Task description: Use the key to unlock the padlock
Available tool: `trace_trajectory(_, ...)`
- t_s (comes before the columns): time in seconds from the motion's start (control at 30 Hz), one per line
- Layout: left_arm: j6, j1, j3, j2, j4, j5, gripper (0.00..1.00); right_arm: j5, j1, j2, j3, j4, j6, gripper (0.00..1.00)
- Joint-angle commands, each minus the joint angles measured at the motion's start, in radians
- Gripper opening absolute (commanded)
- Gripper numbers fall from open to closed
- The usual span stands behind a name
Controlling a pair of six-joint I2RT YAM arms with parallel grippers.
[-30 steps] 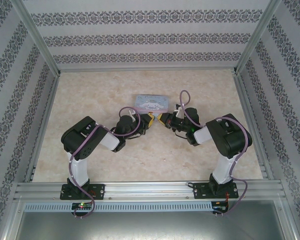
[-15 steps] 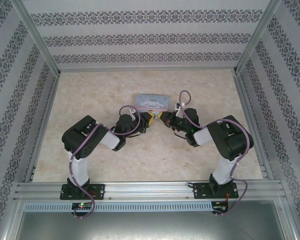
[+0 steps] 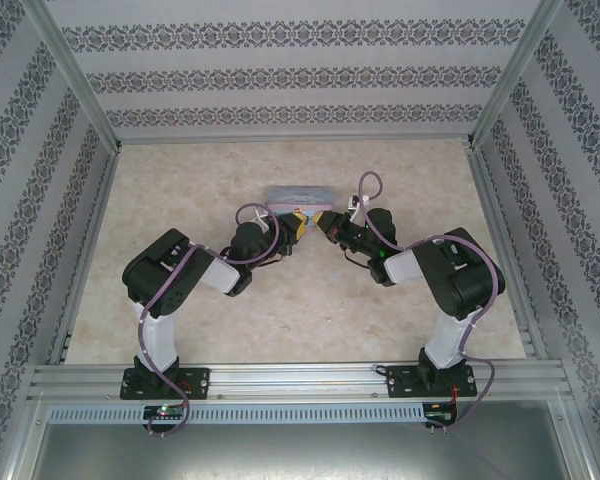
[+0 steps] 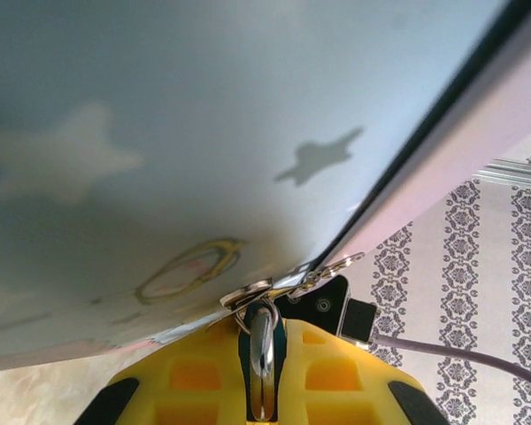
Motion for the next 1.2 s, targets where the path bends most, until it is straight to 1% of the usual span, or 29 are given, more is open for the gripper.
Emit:
trace_trajectory(0.0,-0.004,-0.121,0.08,-0.02,0.198,0.398,0.0,-0.142,0.093,0.041,0.053,0.115,0.042,0.0)
trace_trajectory(0.13,-0.004,-0.121,0.079,-0.01,0.199,0.408,0.0,-0.165,0.06,0.051,0.045,0.133,0.067,0.0)
trace_trajectory(0.47,0.006,-0.121,0.07,0.0,0.185,0.431,0.0,-0.21,0.005,0.054,0.069,0.102,0.096,0.0)
trace_trajectory(0.73,0.013,-0.123,0.062,-0.001,0.178,0.439,0.0,-0.22,-0.002,0.07,0.108,0.078,0.111,0.0)
trace_trajectory(0.97,0.031,-0.125,0.059,0.002,0.153,0.44,0.0,-0.241,-0.002,0.102,0.141,0.077,0.181,0.0)
trace_trajectory(1.17,0.032,-0.124,0.057,0.018,0.155,0.438,0.0,-0.235,0.007,0.108,0.147,0.069,0.236,0.0)
